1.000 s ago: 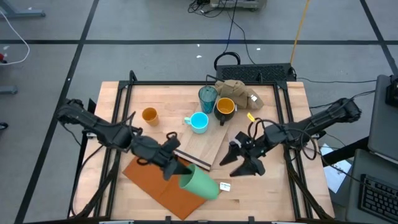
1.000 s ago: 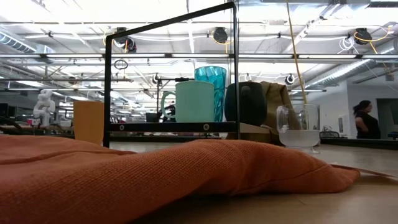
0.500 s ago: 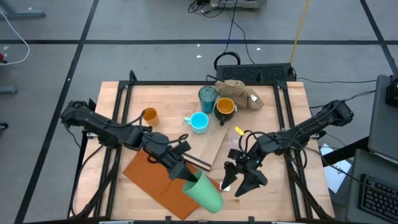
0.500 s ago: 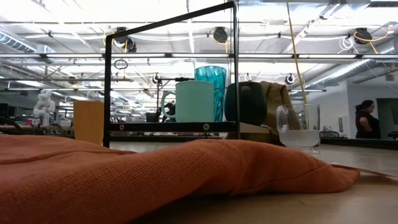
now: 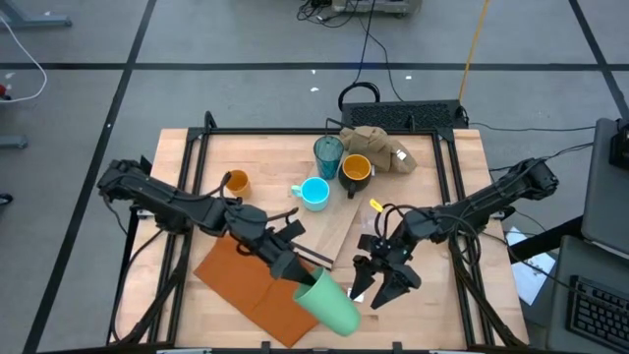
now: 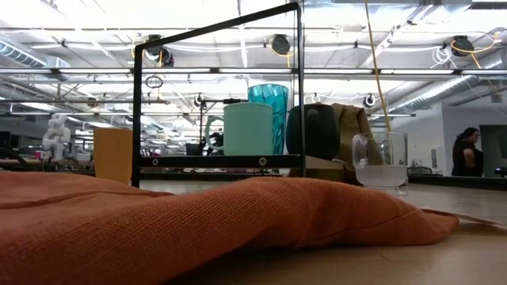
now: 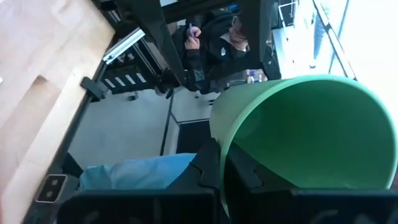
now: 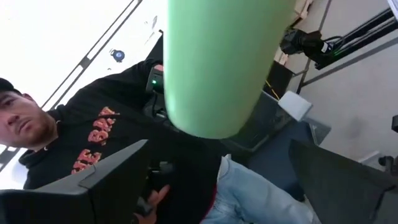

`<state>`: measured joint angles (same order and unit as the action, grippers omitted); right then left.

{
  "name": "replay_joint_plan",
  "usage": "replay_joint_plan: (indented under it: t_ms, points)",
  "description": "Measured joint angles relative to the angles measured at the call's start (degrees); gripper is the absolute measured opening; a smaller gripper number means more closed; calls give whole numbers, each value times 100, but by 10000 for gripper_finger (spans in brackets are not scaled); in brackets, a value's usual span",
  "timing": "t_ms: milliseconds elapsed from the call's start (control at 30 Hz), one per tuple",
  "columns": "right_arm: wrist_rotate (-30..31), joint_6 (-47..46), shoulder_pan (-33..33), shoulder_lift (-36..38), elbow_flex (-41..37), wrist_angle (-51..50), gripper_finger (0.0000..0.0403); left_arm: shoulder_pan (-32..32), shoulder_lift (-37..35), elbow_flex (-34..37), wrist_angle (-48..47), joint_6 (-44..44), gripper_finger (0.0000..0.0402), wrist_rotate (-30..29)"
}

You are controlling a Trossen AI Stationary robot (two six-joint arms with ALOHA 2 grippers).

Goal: Stack small to large cups/mugs on shelf
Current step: Put the light green cup on the shelf

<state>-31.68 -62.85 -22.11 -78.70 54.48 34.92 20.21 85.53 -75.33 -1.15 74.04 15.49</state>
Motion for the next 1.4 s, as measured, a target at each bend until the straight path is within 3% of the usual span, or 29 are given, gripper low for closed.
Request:
replay_joint_plan:
  t_ms: [500, 867, 1400]
  points:
    - [-167, -405, -11, -382, 59, 223, 373, -35, 432, 2, 536, 241, 2, 255]
    - [-1061, -459, 34, -1117, 975, 252, 373, -96, 488, 2, 568, 277, 2, 309]
    - [-621, -395, 67, -1128, 985, 225, 373, -107, 486, 1, 409, 135, 1, 243]
